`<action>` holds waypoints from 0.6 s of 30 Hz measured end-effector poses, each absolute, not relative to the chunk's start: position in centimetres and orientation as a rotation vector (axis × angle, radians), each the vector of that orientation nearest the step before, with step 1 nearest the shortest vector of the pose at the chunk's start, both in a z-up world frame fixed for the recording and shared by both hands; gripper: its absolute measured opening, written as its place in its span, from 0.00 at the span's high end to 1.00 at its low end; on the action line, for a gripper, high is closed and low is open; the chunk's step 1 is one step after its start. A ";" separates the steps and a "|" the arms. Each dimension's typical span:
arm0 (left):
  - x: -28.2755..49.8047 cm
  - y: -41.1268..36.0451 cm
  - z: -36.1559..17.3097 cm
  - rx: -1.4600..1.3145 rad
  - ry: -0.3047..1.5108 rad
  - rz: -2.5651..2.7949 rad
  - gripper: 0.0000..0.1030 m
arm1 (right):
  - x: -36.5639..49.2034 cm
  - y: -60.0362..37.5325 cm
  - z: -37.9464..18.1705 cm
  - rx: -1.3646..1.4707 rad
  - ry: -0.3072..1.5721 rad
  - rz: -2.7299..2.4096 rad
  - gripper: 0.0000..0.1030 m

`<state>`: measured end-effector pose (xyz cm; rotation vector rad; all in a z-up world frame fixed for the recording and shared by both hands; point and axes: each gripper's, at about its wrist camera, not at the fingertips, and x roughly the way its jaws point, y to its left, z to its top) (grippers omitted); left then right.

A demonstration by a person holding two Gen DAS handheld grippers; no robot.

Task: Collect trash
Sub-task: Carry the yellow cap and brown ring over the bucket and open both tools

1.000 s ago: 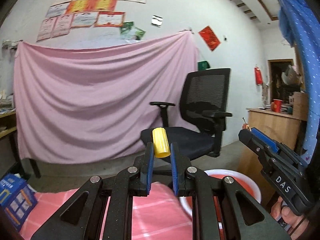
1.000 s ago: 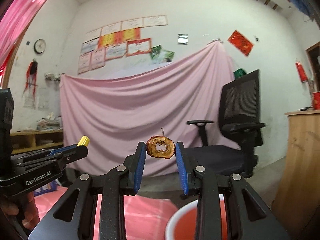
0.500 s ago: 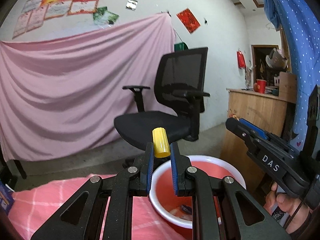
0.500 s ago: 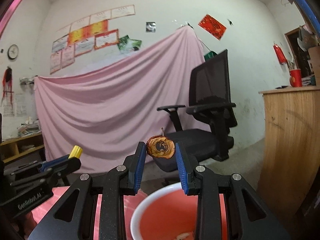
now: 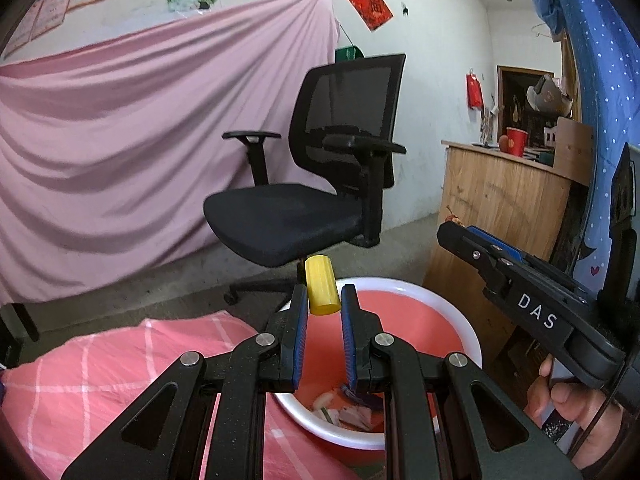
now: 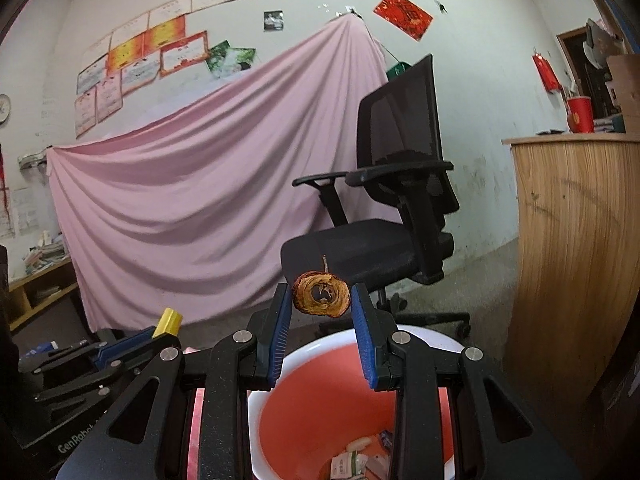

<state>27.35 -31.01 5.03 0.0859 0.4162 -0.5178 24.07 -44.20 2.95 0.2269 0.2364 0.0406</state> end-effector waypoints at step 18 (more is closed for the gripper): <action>29.5 -31.6 2.9 0.049 0.572 -0.559 0.86 | 25.6 -45.6 1.1 0.269 0.362 0.031 0.63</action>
